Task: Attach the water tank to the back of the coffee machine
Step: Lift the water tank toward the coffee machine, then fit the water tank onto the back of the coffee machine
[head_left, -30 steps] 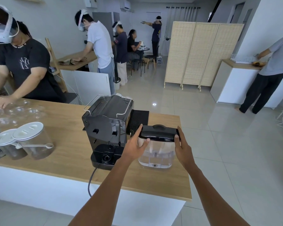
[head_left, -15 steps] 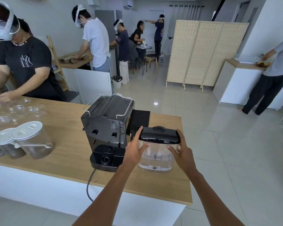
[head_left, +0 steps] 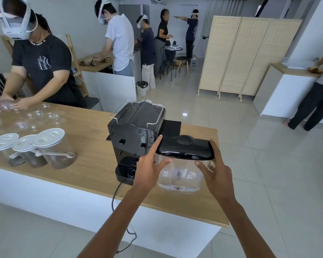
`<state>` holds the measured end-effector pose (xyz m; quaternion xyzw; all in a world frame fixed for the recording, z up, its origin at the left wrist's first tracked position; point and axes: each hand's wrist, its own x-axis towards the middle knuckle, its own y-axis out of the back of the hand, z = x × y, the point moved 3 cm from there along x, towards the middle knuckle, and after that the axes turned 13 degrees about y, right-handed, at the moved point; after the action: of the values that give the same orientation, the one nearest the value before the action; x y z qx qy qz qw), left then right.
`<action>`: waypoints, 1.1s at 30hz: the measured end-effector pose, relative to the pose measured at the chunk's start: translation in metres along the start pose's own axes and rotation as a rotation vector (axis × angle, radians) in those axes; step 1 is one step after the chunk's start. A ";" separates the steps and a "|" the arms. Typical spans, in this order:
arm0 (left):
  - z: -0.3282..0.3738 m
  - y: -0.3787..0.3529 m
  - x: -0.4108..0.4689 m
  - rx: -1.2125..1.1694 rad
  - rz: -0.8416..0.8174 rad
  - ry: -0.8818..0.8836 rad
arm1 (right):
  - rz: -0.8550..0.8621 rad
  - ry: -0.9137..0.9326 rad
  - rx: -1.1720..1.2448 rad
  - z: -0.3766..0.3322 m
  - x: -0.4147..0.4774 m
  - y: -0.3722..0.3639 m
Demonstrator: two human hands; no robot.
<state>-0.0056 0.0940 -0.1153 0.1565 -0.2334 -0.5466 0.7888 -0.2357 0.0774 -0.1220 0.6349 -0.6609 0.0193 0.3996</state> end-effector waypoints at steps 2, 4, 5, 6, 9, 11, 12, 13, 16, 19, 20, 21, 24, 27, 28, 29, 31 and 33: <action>-0.002 0.014 -0.004 0.020 0.021 0.000 | 0.003 -0.005 -0.016 -0.017 -0.002 -0.003; -0.006 0.029 -0.005 0.030 0.038 -0.005 | 0.003 -0.004 -0.026 -0.033 -0.003 -0.011; -0.009 0.036 -0.004 0.031 0.047 -0.007 | 0.005 -0.004 -0.028 -0.040 -0.003 -0.016; -0.011 0.044 -0.004 0.025 0.054 -0.007 | 0.008 -0.004 -0.027 -0.046 -0.003 -0.022; -0.018 0.068 0.000 -0.008 0.066 -0.016 | 0.014 -0.011 -0.023 -0.063 0.003 -0.042; -0.025 0.084 0.007 -0.035 0.072 -0.032 | 0.012 -0.014 -0.032 -0.074 0.009 -0.059; -0.030 0.092 0.012 -0.038 0.078 -0.036 | 0.013 -0.017 -0.030 -0.080 0.011 -0.068; -0.036 0.099 0.018 -0.043 0.081 -0.035 | 0.018 -0.021 -0.024 -0.085 0.014 -0.078; -0.055 0.117 0.038 -0.076 0.068 -0.026 | 0.033 -0.029 -0.011 -0.097 0.023 -0.107; -0.077 0.126 0.060 -0.117 0.045 -0.021 | 0.054 -0.051 -0.020 -0.104 0.033 -0.131; -0.083 0.128 0.066 -0.121 0.040 -0.026 | 0.062 -0.062 -0.020 -0.104 0.035 -0.138; -0.087 0.129 0.073 -0.122 0.040 -0.031 | 0.070 -0.072 -0.019 -0.105 0.037 -0.145; -0.093 0.134 0.086 -0.122 0.063 -0.051 | 0.101 -0.085 -0.011 -0.108 0.043 -0.164; -0.097 0.137 0.093 -0.133 0.075 -0.070 | 0.131 -0.107 -0.015 -0.109 0.045 -0.176; -0.099 0.137 0.093 -0.145 0.071 -0.067 | 0.132 -0.109 -0.032 -0.110 0.046 -0.179; -0.101 0.137 0.094 -0.160 0.069 -0.062 | 0.128 -0.114 -0.052 -0.110 0.047 -0.182; -0.106 0.137 0.094 -0.176 0.069 -0.056 | 0.116 -0.136 -0.084 -0.109 0.045 -0.188; -0.110 0.136 0.093 -0.178 0.076 -0.054 | 0.109 -0.150 -0.101 -0.106 0.045 -0.194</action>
<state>0.1881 0.0544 -0.1213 0.0621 -0.2110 -0.5388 0.8132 -0.0111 0.0594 -0.1187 0.5769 -0.7227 -0.0400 0.3786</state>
